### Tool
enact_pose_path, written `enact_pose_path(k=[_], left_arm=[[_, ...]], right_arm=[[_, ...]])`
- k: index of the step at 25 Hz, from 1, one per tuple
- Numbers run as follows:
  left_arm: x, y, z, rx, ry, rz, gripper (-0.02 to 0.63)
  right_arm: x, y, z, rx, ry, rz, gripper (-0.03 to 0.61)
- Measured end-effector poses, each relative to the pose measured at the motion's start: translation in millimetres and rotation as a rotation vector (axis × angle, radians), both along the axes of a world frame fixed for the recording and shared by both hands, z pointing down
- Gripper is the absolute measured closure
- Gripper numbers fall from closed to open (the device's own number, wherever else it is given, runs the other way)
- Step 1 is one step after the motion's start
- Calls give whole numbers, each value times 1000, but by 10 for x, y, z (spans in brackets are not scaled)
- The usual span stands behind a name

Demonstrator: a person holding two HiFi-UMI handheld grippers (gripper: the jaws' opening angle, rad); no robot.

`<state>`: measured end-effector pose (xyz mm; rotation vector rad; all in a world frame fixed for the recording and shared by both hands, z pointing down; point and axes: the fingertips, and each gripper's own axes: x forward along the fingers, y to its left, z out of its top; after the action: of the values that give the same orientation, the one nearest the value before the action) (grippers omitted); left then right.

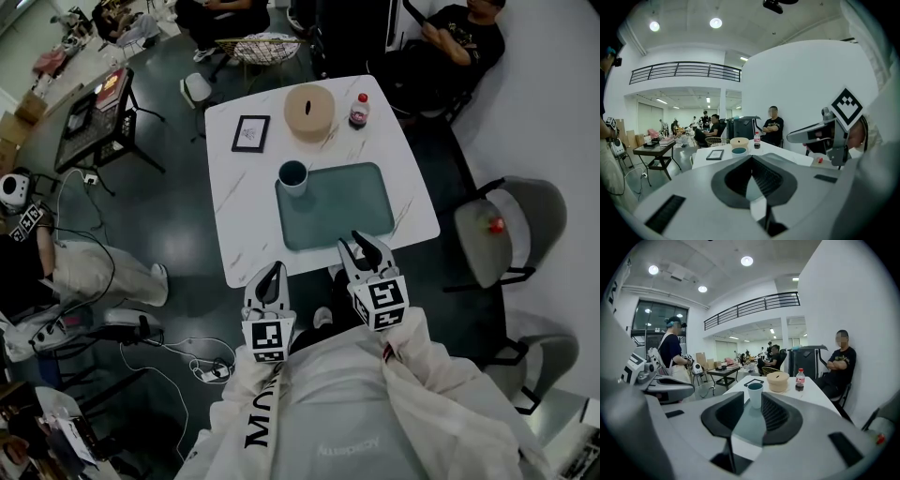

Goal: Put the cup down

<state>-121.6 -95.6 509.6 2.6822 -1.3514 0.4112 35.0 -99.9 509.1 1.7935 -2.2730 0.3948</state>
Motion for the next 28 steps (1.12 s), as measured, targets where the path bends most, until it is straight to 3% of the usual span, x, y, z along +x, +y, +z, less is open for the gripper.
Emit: enact_pose_path(k=[2,6,21,28], left_arm=[[43,30,-50,9,10,12,603],[101,95,-114,16,29,30,603],[448,240,-159,-26,50,79,603],[539,254,-197,-25,36,59,603]], right_arm=[[43,64,-60,18,1,23,465],[133,222,-150,41,4,71,568],[311,545,-234,-12,-11,94,572],[356,526,-312,16,-34,56,572]])
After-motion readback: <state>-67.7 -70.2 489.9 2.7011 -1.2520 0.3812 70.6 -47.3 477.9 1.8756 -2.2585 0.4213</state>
